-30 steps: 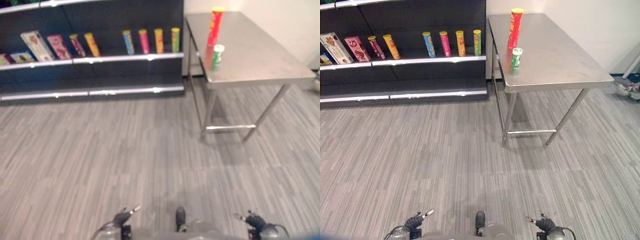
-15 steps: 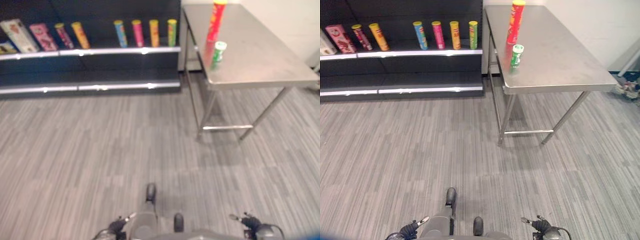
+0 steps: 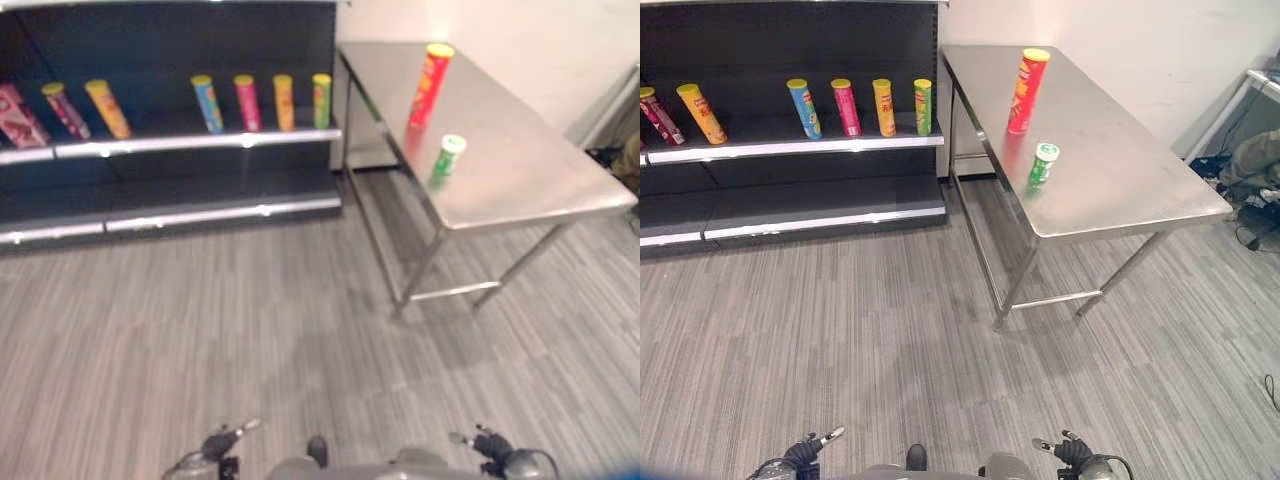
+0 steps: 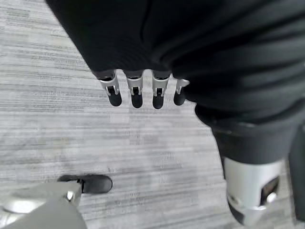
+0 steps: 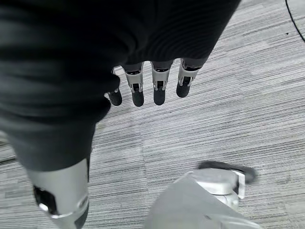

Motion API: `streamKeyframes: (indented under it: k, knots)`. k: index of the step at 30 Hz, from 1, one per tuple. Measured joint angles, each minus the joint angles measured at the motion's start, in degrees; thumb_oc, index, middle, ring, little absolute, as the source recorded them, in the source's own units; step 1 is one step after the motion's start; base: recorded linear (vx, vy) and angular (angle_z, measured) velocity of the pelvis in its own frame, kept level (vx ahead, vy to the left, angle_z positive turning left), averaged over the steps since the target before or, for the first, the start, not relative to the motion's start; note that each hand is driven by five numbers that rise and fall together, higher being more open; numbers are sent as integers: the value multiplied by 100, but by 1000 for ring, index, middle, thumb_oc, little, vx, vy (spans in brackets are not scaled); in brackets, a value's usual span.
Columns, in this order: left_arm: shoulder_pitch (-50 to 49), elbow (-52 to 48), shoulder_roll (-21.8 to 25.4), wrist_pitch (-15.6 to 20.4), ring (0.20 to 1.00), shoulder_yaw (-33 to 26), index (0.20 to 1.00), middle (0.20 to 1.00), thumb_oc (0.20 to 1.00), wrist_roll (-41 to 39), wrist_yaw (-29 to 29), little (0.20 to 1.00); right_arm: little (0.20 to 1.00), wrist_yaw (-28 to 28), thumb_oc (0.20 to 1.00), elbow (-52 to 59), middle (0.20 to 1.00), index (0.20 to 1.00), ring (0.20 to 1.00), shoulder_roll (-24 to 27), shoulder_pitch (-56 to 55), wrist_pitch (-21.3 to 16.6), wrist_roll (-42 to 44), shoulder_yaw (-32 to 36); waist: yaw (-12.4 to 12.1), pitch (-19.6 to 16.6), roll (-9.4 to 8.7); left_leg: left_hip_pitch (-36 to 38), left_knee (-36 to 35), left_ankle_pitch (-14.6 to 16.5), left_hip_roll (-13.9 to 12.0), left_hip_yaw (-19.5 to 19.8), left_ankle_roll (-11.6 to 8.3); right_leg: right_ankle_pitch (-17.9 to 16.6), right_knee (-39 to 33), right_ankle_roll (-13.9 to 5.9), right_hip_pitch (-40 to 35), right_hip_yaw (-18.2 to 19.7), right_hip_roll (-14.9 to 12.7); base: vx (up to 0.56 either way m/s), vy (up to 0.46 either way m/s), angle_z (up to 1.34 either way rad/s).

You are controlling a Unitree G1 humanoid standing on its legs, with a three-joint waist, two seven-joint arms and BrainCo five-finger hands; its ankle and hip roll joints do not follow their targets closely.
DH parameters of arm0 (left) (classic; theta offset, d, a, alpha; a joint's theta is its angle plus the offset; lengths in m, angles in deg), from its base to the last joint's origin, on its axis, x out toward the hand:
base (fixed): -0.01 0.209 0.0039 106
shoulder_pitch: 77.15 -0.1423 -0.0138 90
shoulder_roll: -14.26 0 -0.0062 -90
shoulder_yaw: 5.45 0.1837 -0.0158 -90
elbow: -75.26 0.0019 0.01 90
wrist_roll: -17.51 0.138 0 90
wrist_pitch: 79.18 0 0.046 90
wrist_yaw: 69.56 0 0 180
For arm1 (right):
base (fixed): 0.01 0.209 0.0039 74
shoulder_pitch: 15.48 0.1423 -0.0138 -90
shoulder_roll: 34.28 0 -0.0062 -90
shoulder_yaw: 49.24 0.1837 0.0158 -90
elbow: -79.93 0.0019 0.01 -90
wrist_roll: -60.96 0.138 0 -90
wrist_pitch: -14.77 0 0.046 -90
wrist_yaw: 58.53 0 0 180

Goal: Put the goods on the table back onto the shelves and tidy them up.

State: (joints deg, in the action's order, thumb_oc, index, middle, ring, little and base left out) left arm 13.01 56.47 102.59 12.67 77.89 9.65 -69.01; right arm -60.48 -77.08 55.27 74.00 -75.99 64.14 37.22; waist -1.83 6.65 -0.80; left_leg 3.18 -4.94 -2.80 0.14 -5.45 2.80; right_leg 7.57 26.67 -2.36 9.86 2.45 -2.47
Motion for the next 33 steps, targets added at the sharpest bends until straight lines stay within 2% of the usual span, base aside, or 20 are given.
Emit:
streamKeyframes:
  k: [1, 3, 4, 6, 8, 10, 11, 13, 15, 16, 17, 19, 20, 21, 25, 26, 28, 29, 30, 33]
  knots:
    - [-34, -42, 33, 13, 1000, -13, 1000, 1000, 1000, -2, -3, 1000, 1000, 6, 1000, -6, 1000, 1000, 1000, -5, -11, -10, 0, -4, -6, 14, -19, -10, -2, 114, 12, 33, -65, -34, -519, -55, -6, 29, 21, 283, 35, 7]
    - [-36, -33, 55, 1, 1000, 9, 1000, 1000, 1000, -2, -1, 1000, 1000, 8, 1000, -65, 1000, 1000, 1000, -25, -21, 7, -1, -16, 76, 119, -155, 100, 1, 158, 172, 113, -9, -205, -1112, -166, 76, 4, 67, 368, 55, 19]
    - [-57, -29, 24, 8, 1000, 11, 1000, 1000, 1000, -5, 7, 1000, 1000, 13, 1000, -98, 1000, 1000, 1000, -39, -30, 21, -12, -32, 159, 127, -144, 102, 2, 335, 167, 223, 169, -347, -1837, -208, 53, 6, 165, 279, 34, 20]
    - [-50, -16, -6, 0, 1000, -3, 1000, 1000, 1000, -5, 11, 1000, 1000, 11, 1000, -69, 1000, 1000, 1000, -59, 16, 20, -45, -30, 297, 293, -176, 126, -3, 295, 215, 234, 369, -899, -2787, -230, 339, -51, 302, 214, 9, 21]
    - [-126, -16, -57, -4, 1000, 0, 1000, 1000, 1000, -5, 15, 1000, 1000, 5, 1000, -157, 1000, 1000, 1000, -70, -57, 46, -95, -29, 415, 385, -236, 319, -4, 336, 271, 253, 363, -1075, -3074, -177, 559, -402, 299, 288, -36, 18]
    - [-199, -40, -120, -5, 1000, 67, 1000, 1000, 1000, -5, 11, 1000, 1000, 14, 1000, -247, 1000, 1000, 1000, -71, -194, 24, -100, -25, 445, 379, -245, 491, 10, 630, 298, 355, 397, -1124, -2909, -80, 646, -624, 280, 272, -48, 17]
    - [-204, -56, -149, 3, 1000, 144, 1000, 1000, 1000, -5, 23, 1000, 1000, 11, 1000, -259, 1000, 1000, 1000, -71, -290, 48, -102, -25, 456, 364, -230, 587, -7, 695, 288, 454, 390, -1119, -2782, -97, 655, -641, 295, 284, -70, 46]
    - [-183, -198, -167, -2, 1000, 324, 1000, 1000, 1000, -5, 26, 1000, 1000, 16, 1000, -319, 1000, 1000, 1000, -62, -355, 46, -100, 7, 569, 247, -267, 659, -1, 842, 233, 745, 262, -1116, -2659, -99, 512, -640, 280, 297, -101, 77]
    - [-182, -205, -164, -20, 1000, 472, 1000, 1000, 1000, -3, 40, 1000, 1000, 35, 1000, -306, 1000, 1000, 1000, -32, -424, 37, -100, 1, 689, 211, -268, 718, 238, 1004, 184, 956, 33, -1444, -2920, -76, 121, -698, 262, 282, -139, 77]
    - [-184, -210, -210, -25, 1000, 481, 1000, 1000, 1000, -2, 68, 1000, 1000, 46, 1000, -201, 1000, 1000, 1000, 21, -419, 37, -98, 7, 714, 204, -214, 613, 813, 1262, 110, 937, -260, -1726, -3018, 73, -121, -747, 310, 207, -156, 55]
    - [-171, -238, -249, -27, 1000, 496, 1000, 1000, 1000, -1, 84, 1000, 1000, 46, 1000, -79, 1000, 1000, 1000, 47, -409, 31, -96, 22, 731, 196, -225, 446, 1493, 1377, 114, 920, -403, -1783, -3102, 322, -354, -791, 340, 119, -106, 40]
    - [-159, -323, -354, -21, 1000, 489, 1000, 1000, 1000, -4, 112, 1000, 1000, 53, 1000, 83, 1000, 1000, 1000, 147, -218, -14, -89, -4, 683, 183, -226, -217, 3269, 1511, 69, 688, -556, -1759, -3170, 594, -644, -803, 383, 111, -110, -1]
    - [-160, -362, -344, -21, 1000, 488, 1000, 1000, 1000, -2, 130, 1000, 1000, 56, 1000, 141, 1000, 1000, 1000, 182, -118, -32, -87, -5, 673, 157, -231, -453, 3704, 1521, -10, 593, -530, -1630, -3172, 680, -736, -734, 424, 193, -96, -15]
    - [-129, -384, -342, -36, 1000, 488, 1000, 1000, 1000, -3, 130, 1000, 1000, 76, 1000, 135, 1000, 1000, 1000, 201, -28, -11, -83, 12, 660, 127, -191, -617, 3785, 1532, -127, 466, -556, -1623, -3171, 735, -781, -698, 458, 208, -16, -28]
    - [-78, -497, -327, -52, 1000, 499, 1000, 1000, 1000, -4, 137, 1000, 1000, 120, 1000, 157, 1000, 1000, 1000, 235, 81, -5, -79, 15, 576, 147, -159, -732, 2570, 1468, -350, 493, -559, -1491, -3171, 832, -928, -452, 598, 278, 53, -37]
    - [-92, -451, -308, -55, 1000, 501, 1000, 1000, 1000, -3, 149, 1000, 1000, 129, 1000, 173, 1000, 1000, 1000, 217, 82, 20, -78, 29, 524, 155, -222, -724, 1724, 1339, -385, 530, -591, -1320, -3186, 785, -947, -295, 604, 283, 93, -36]
    - [7, -368, -279, -48, 1000, 510, 1000, 1000, 1000, -3, 170, 1000, 1000, 141, 1000, 225, 1000, 1000, 1000, 218, 84, 34, -78, 35, 476, 211, -235, -845, 364, 788, -377, 738, -733, -1258, -3215, 768, -933, -164, 601, 208, 108, -30]
    - [53, -378, -274, -51, 1000, 505, 1000, 1000, 1000, -3, 174, 1000, 1000, 125, 1000, 218, 1000, 1000, 1000, 218, 96, 31, -79, 61, 427, 243, -197, -843, 50, 630, -399, 816, -732, -1262, -3212, 772, -942, -139, 610, 159, 104, -48]
    - [103, -350, -278, -56, 1000, 506, 1000, 1000, 1000, 0, 179, 1000, 1000, 134, 1000, 175, 1000, 1000, 1000, 215, 144, 24, -77, 168, 352, 314, -172, -1167, -47, 403, -451, 862, -900, -1245, -3216, 791, -955, -19, 639, 255, 199, -58]
    - [144, -161, -279, -66, 1000, 559, 1000, 1000, 1000, 1, 186, 1000, 1000, 138, 1000, 87, 1000, 1000, 1000, 265, 185, 27, -76, 259, 198, 382, -15, -1642, 8, 299, -509, 977, -941, -1205, -3210, 830, -968, 236, 696, 259, 227, -59]
